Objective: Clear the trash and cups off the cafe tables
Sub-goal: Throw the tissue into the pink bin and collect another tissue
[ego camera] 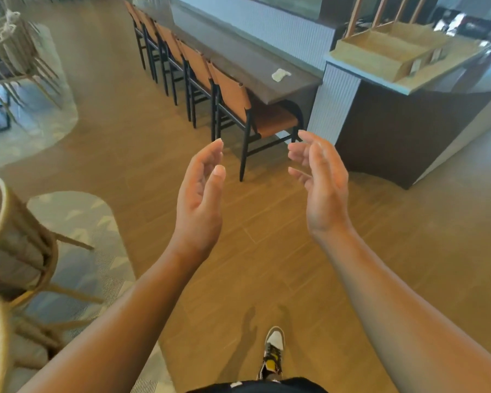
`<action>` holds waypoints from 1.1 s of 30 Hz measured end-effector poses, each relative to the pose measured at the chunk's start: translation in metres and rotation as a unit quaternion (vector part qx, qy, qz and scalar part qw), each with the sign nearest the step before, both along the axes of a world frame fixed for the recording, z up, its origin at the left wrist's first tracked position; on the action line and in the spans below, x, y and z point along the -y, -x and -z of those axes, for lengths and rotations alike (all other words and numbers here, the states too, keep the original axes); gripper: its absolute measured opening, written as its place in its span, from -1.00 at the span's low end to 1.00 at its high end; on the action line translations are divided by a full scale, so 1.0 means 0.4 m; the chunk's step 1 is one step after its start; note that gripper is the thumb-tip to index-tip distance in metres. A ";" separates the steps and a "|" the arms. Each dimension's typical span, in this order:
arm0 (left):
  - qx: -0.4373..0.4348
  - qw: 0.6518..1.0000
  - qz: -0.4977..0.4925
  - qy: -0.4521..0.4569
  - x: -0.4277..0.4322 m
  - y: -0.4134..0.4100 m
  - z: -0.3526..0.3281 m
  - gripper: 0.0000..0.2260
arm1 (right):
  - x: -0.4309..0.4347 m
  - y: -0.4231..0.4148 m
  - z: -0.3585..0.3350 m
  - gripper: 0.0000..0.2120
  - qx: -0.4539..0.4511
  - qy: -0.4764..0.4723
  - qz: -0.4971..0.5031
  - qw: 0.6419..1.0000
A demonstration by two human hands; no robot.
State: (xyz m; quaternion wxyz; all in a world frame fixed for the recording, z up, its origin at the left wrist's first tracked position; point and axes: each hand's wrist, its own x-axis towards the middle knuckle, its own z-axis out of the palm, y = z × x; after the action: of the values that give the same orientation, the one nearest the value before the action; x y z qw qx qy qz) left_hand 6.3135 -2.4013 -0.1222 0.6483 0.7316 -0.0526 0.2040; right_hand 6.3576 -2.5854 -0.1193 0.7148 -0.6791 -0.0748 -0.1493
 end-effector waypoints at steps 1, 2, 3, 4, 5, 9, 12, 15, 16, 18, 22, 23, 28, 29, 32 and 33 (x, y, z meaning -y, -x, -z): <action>0.005 1.000 -0.002 0.002 0.021 -0.059 -0.007 -0.53 | 0.023 -0.058 -0.007 -0.50 0.002 0.004 -0.002 1.000; 0.010 1.000 -0.004 0.004 0.043 -0.118 -0.014 -0.53 | 0.044 -0.116 -0.014 -0.52 0.006 0.009 -0.004 1.000; 0.013 1.000 -0.004 0.006 0.062 -0.174 -0.020 -0.53 | 0.062 -0.170 -0.019 -0.53 0.008 0.013 -0.006 1.000; 0.013 1.000 -0.003 0.007 0.080 -0.224 -0.027 -0.53 | 0.077 -0.218 -0.023 -0.53 0.008 0.016 -0.006 1.000; 0.013 1.000 -0.002 0.005 0.095 -0.271 -0.032 -0.53 | 0.091 -0.264 -0.026 -0.52 0.006 0.018 -0.006 1.000; 0.015 1.000 0.005 0.003 0.133 -0.443 -0.039 -0.54 | 0.126 -0.430 -0.024 -0.49 -0.001 0.022 -0.005 1.000; 0.008 1.000 0.011 0.007 0.150 -0.584 -0.035 -0.57 | 0.139 -0.561 -0.017 -0.47 -0.002 0.014 -0.003 1.000; 0.007 1.000 0.021 0.009 0.152 -0.734 -0.021 -0.56 | 0.140 -0.704 -0.003 -0.48 -0.003 0.016 0.003 1.000; 0.008 1.000 0.024 0.011 0.149 -0.787 -0.014 -0.55 | 0.138 -0.755 0.003 -0.49 -0.004 0.016 0.005 1.000; 0.010 1.000 0.025 0.011 0.140 -0.893 -0.006 -0.51 | 0.129 -0.860 0.010 -0.52 -0.004 0.020 0.012 1.000; 0.013 0.999 0.039 0.018 0.107 -1.128 0.003 -0.48 | 0.092 -1.084 0.013 -0.52 -0.005 0.022 0.023 0.999; 0.008 0.999 0.043 0.021 0.096 -1.189 -0.002 -0.47 | 0.080 -1.141 0.010 -0.49 -0.008 0.025 0.025 0.999; 0.003 0.998 0.053 0.016 0.044 -1.467 -0.032 -0.45 | 0.028 -1.407 -0.012 -0.47 -0.012 0.033 0.047 0.998; 0.001 0.999 0.052 0.015 0.037 -1.512 -0.035 -0.45 | 0.019 -1.450 -0.015 -0.48 -0.013 0.031 0.050 0.998; -0.011 0.998 0.054 0.014 0.024 -1.640 -0.032 -0.45 | 0.006 -1.573 -0.010 -0.51 -0.019 0.032 0.053 0.998; -0.013 0.998 0.055 0.015 0.021 -1.680 -0.030 -0.45 | 0.005 -1.612 -0.006 -0.54 -0.021 0.032 0.056 0.998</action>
State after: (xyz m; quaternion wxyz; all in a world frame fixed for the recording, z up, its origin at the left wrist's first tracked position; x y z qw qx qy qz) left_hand 6.9856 -2.4098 -0.1103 0.6705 0.7201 -0.0815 0.1592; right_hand 7.0026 -2.5873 -0.1168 0.6845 -0.7079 -0.0262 -0.1722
